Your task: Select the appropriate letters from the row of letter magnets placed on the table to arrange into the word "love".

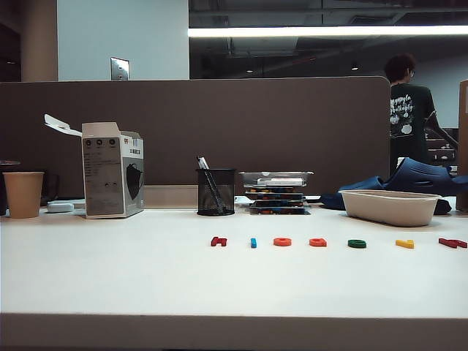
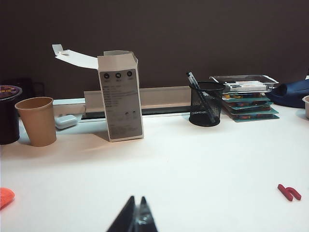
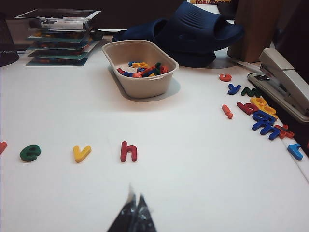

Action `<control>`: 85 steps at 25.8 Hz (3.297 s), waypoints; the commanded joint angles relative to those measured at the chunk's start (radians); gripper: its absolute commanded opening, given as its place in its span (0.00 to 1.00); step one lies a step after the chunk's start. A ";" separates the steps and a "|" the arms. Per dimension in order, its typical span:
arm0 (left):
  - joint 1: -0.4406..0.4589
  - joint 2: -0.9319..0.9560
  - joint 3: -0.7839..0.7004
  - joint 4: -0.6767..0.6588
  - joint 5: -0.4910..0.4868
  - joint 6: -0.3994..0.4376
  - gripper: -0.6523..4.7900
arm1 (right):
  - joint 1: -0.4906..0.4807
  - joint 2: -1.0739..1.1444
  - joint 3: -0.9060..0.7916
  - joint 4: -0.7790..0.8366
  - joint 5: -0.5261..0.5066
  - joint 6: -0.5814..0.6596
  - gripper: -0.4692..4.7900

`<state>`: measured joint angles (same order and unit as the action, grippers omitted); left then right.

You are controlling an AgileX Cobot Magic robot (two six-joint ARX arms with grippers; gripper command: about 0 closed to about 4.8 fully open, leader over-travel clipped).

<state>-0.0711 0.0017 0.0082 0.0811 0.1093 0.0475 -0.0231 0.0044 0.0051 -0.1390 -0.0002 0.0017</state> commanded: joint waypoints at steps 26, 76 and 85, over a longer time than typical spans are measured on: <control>-0.003 0.290 0.859 -0.724 0.288 -0.084 0.11 | 0.001 -0.007 -0.003 0.077 0.002 -0.002 0.09; -0.924 1.137 1.390 -0.874 -0.346 -0.776 0.11 | 0.006 -0.005 0.069 0.015 0.021 0.134 0.09; -0.924 1.140 1.390 -0.880 -0.359 -0.777 0.11 | 0.034 0.325 0.494 -0.212 -0.117 0.126 0.09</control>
<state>-0.9947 1.1439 1.3960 -0.8043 -0.2474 -0.7338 0.0002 0.2722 0.4469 -0.3416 -0.0853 0.1265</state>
